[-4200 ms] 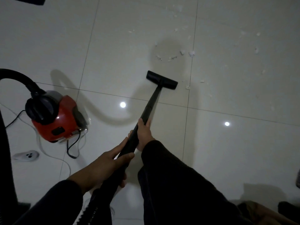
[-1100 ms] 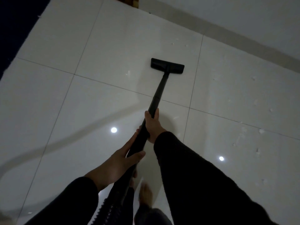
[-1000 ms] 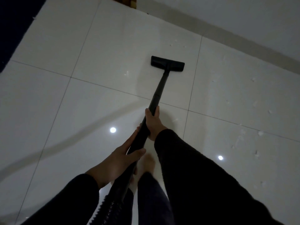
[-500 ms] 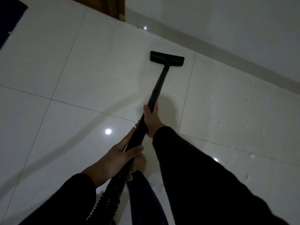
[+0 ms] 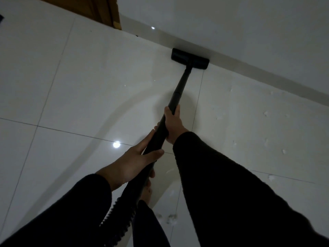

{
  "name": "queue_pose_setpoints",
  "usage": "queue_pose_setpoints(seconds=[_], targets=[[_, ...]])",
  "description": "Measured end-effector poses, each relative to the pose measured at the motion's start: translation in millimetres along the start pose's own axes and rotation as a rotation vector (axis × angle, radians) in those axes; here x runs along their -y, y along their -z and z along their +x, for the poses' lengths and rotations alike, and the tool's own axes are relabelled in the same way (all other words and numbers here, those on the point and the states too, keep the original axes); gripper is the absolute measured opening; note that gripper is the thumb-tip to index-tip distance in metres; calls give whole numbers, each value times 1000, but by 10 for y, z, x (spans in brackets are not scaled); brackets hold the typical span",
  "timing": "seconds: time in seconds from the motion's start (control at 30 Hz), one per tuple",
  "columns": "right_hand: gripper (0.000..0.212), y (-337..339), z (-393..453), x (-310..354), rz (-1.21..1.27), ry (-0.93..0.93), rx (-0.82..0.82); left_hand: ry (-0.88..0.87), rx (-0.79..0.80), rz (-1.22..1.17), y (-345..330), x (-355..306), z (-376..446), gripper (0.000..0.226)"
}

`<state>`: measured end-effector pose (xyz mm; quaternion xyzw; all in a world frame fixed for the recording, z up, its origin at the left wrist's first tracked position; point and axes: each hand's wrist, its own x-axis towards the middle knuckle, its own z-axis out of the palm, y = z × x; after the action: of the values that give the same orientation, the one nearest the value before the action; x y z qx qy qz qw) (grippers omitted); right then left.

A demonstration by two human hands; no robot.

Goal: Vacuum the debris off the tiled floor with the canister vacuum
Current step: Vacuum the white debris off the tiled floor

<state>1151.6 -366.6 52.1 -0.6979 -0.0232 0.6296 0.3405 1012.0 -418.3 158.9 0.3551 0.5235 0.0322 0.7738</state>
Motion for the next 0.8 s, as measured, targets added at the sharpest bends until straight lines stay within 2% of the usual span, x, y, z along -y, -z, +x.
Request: queue_pose_setpoints(seconds=[0.4, 0.8], targets=[[68, 363, -257, -213, -90, -48, -111, 50, 103, -35, -311, 295, -143, 64], [73, 404, -1143, -1412, -185, -75, -132, 35, 132, -14, -525, 1236, -1198, 66]])
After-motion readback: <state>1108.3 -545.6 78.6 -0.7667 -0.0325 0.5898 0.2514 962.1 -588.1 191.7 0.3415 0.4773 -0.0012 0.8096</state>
